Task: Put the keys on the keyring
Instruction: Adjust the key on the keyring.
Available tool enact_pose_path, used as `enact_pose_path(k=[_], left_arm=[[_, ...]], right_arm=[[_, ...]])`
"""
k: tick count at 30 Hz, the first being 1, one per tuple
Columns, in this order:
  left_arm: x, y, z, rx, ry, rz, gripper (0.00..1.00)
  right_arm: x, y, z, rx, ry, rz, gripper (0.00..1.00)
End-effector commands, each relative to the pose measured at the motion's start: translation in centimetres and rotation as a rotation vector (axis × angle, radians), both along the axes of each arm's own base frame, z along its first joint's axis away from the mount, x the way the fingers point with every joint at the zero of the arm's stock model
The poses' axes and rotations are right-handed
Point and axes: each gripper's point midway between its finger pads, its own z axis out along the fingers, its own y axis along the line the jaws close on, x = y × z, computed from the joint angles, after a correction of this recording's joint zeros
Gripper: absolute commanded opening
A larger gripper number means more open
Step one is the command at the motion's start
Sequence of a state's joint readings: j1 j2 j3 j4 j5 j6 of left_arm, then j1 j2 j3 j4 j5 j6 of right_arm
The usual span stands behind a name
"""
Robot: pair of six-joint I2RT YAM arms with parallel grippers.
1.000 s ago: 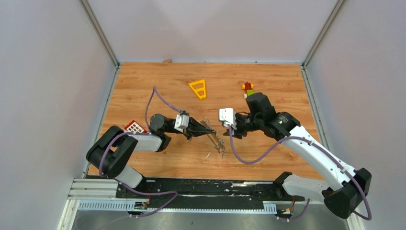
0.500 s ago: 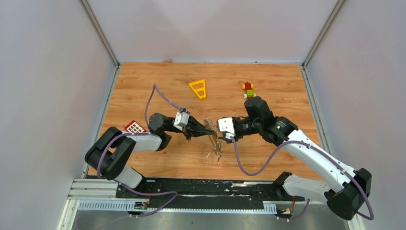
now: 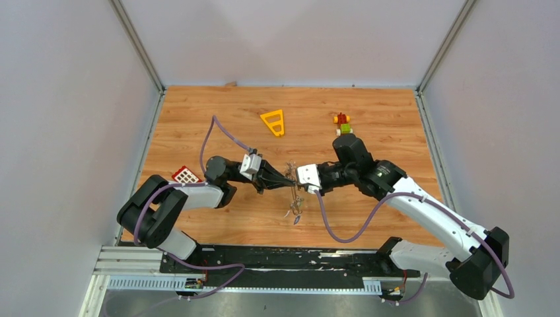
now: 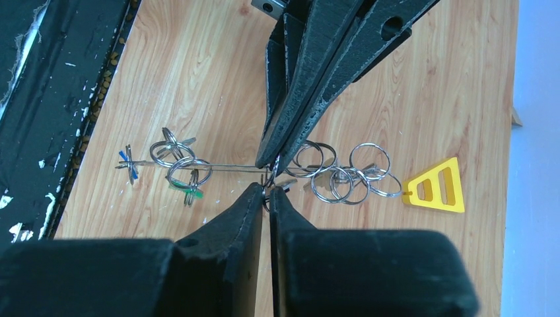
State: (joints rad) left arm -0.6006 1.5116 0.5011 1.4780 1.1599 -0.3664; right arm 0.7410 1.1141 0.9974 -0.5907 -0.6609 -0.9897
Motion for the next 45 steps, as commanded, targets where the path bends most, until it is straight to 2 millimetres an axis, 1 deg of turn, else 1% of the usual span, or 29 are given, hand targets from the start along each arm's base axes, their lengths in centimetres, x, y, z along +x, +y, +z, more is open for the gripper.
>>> enact_pose_path(k=[1,5,8,18,24,26,29,31,33,36,43,45], left_arm=[[-0.3,0.1,4.1,-0.114,-0.125,0.006,0.00],[0.7,0.0,4.9,-0.144,-0.064,0.062,0.00],[1.5,-0.1,5.6,-0.169,-0.008,0.106,0.00],[3.9,0.1,7.2,-0.248,0.165,0.224,0.00],[5.1,0.4,7.9,-0.292,0.230,0.282,0.00],[5.3,0.4,7.9,-0.298,0.233,0.291,0.00],[5.4,0.4,7.8,-0.296,0.231,0.296,0.00],[5.4,0.3,7.5,-0.290,0.226,0.297,0.00],[5.4,0.3,7.3,-0.285,0.217,0.296,0.00],[5.1,0.3,7.2,-0.276,0.199,0.284,0.00],[4.2,0.3,7.5,-0.266,0.156,0.250,0.00],[4.0,0.3,7.5,-0.260,0.149,0.236,0.00]], right_arm=[[0.3,0.5,1.3,0.036,-0.059,0.008,0.07],[0.6,0.5,1.2,0.036,-0.069,-0.023,0.06],[1.1,0.5,1.4,0.047,-0.073,-0.069,0.06],[3.8,0.2,2.1,0.098,-0.072,-0.271,0.08],[4.5,0.8,2.1,0.123,-0.053,-0.321,0.10],[4.2,1.2,1.7,0.119,-0.036,-0.310,0.12],[3.7,1.5,1.6,0.116,-0.018,-0.286,0.20],[3.4,1.4,1.7,0.114,-0.021,-0.276,0.27],[3.2,1.0,2.1,0.116,-0.029,-0.276,0.31],[2.9,0.3,2.9,0.120,-0.063,-0.277,0.33],[1.8,-1.4,4.3,0.136,-0.096,-0.254,0.32],[1.8,-1.7,4.9,0.155,-0.095,-0.262,0.31]])
